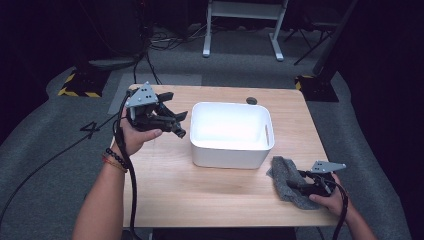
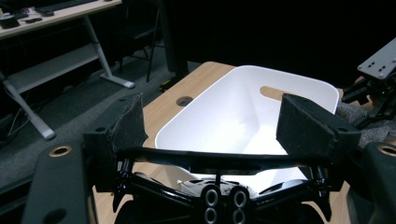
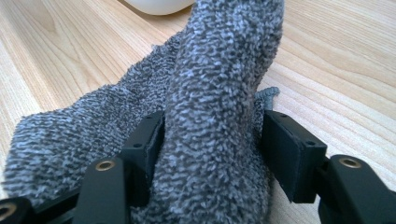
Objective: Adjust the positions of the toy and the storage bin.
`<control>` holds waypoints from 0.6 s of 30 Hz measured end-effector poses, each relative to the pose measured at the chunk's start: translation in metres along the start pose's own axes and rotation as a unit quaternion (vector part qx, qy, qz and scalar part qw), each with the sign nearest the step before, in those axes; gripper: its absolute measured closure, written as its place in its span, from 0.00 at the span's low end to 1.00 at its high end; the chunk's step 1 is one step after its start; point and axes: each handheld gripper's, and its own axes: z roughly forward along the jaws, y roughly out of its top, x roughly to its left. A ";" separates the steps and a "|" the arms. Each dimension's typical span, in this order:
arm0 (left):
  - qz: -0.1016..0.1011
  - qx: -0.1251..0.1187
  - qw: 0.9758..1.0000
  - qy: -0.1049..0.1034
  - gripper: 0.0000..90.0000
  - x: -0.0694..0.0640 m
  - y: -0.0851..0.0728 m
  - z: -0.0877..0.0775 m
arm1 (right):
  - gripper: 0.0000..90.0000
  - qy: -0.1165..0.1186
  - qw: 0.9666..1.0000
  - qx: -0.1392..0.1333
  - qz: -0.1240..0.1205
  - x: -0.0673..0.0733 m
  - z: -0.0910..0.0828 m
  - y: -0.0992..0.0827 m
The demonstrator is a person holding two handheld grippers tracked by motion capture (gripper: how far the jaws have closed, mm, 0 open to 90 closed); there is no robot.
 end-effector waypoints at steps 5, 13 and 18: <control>0.008 -0.011 1.000 -0.009 0.27 -0.004 0.009 0.002 | 0.46 0.000 1.000 0.000 0.000 0.000 0.000 0.000; 0.012 -0.024 0.999 -0.025 0.27 -0.005 0.021 0.010 | 0.46 0.001 1.000 -0.001 0.000 0.000 0.000 0.000; 0.019 -0.024 0.999 -0.040 0.27 -0.010 0.025 0.020 | 0.46 0.001 1.000 -0.002 -0.001 0.000 0.000 0.000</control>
